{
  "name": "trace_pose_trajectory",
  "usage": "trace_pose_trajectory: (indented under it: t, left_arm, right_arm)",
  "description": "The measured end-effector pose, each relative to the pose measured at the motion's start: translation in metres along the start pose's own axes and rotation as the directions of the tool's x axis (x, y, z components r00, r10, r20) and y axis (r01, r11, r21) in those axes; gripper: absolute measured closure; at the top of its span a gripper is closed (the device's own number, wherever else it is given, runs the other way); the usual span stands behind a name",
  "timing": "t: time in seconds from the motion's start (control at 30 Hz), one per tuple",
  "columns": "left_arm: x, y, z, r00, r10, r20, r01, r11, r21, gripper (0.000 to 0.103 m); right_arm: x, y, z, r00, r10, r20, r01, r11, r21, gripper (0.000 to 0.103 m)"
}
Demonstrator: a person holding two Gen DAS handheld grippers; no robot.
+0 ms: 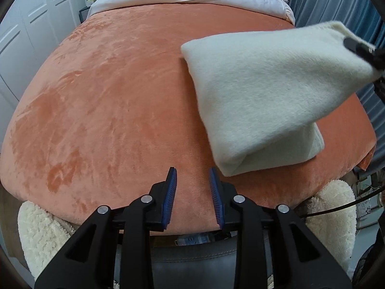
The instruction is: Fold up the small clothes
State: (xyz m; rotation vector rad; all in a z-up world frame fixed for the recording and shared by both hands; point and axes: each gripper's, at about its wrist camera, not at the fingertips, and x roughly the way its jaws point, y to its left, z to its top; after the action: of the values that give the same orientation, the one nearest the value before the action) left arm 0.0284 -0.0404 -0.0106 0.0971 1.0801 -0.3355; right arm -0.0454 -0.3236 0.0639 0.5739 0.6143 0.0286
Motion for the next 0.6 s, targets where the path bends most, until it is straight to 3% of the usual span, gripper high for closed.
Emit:
trace_pose_trajectory:
  t: [0.07,0.1,0.2,0.3,0.6]
  left_arm:
    - [0.004,0.004,0.0,1.0,0.019,-0.01,-0.019,1.0,-0.007,0.076]
    - [0.007,0.005,0.0,1.0,0.023,-0.015,-0.023,1.0,-0.01,0.076]
    - [0.011,0.004,0.002,0.999,0.035,-0.02,-0.035,0.999,-0.009,0.076]
    - [0.01,0.001,0.001,0.999,0.045,-0.015,-0.045,0.999,0.005,0.075]
    - [0.011,-0.004,0.001,0.999,0.051,-0.018,-0.051,0.999,0.01,0.072]
  right_arm:
    - [0.013,-0.033,-0.014,0.992,-0.102,-0.069,0.103,0.995,0.005,0.092]
    - [0.028,-0.059,-0.027,0.98,-0.137,-0.146,0.146,0.988,0.051,0.092]
    - [0.051,-0.107,-0.062,0.952,-0.128,-0.277,0.184,0.965,0.188,0.092]
    - [0.045,-0.113,-0.072,0.963,-0.084,-0.257,0.149,0.958,0.245,0.092]
    - [0.039,-0.108,-0.069,0.963,-0.077,-0.259,0.141,0.961,0.239,0.078]
